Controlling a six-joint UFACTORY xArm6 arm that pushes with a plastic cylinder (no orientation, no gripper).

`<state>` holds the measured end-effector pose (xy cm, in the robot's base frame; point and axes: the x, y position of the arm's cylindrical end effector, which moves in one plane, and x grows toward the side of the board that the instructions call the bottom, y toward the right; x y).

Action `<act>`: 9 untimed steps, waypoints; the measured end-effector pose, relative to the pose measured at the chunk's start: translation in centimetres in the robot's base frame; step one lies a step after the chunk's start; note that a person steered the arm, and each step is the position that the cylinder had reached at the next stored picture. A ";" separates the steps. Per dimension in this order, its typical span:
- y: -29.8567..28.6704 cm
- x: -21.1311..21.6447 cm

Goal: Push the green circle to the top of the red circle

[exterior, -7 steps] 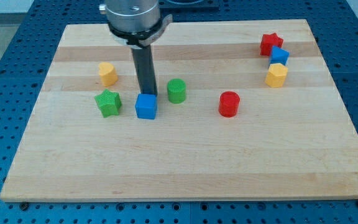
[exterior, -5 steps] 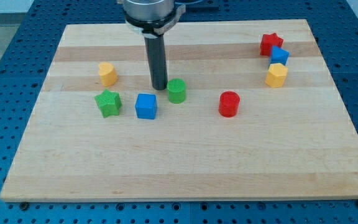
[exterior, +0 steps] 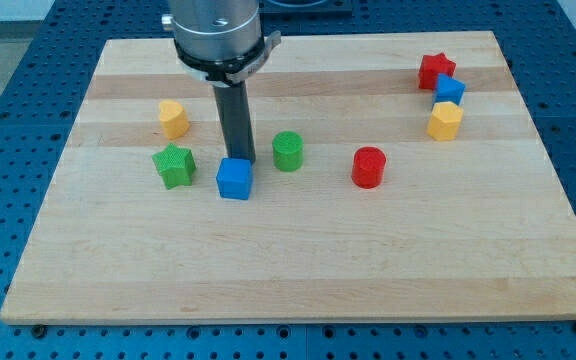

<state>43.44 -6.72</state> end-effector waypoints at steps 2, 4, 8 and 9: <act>5.9 -0.3; 12.4 -1.0; 17.3 0.1; 20.2 0.1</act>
